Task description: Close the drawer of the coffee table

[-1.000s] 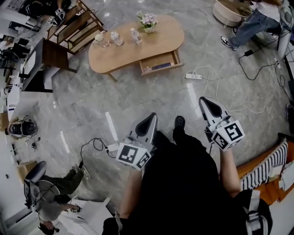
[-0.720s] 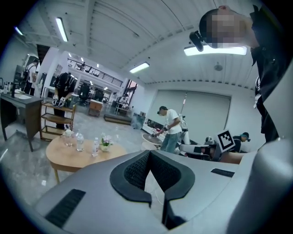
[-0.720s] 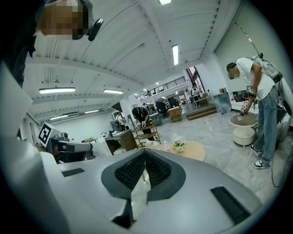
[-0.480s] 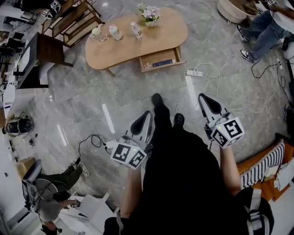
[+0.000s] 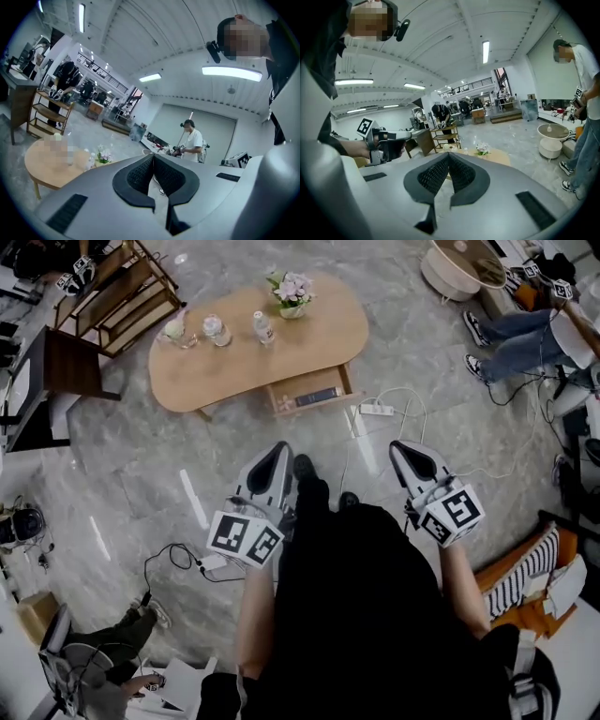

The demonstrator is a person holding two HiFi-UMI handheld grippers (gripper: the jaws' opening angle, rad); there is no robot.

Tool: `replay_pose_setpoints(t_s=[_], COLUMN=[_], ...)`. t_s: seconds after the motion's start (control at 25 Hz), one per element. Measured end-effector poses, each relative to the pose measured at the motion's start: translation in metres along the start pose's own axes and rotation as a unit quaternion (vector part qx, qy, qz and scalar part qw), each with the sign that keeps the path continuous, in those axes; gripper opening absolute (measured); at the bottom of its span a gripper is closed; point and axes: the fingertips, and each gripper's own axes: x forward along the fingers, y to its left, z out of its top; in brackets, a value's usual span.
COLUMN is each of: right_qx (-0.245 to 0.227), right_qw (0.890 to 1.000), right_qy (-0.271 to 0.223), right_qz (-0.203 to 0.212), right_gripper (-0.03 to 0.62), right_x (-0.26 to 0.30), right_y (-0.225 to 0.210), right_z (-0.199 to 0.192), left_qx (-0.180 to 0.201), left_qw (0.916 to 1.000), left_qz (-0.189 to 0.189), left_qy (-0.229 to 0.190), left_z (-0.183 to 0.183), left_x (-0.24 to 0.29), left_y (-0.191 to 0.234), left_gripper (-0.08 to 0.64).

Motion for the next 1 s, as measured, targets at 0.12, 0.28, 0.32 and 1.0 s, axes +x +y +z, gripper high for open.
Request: replay_pose_setpoints(t_s=[0.12,0.28,0.32,1.0], right_qx=[0.015,0.021,0.024,0.05], right_qw=[1.0,0.998,0.997,0.989], right_qy=[0.02,0.058,0.066,0.136], right_qz=[-0.017,-0.026,-0.028,-0.006], right_gripper=[0.012,0.012,0.012,0.012], right_x=[0.02,0.044,0.051,0.161], right_y=[-0.002,-0.001,-0.004,-0.112], right_z=[-0.007,-0.02,-0.023,-0.128], left_qx=[0.001,-0.002,-0.005,0.003], left_qw=[0.9996,0.9972,0.9965,0.9927], left_qz=[-0.023,-0.05,-0.054,-0.047], left_qy=[0.013,0.055,0.064,0.111], left_z=[0.006,-0.005,-0.009,-0.118], left_x=[0.017,0.035,0.043,0.171], left_y=[0.017,0.039,0.048,0.157], left_gripper=[0.014,0.014,0.014,0.014])
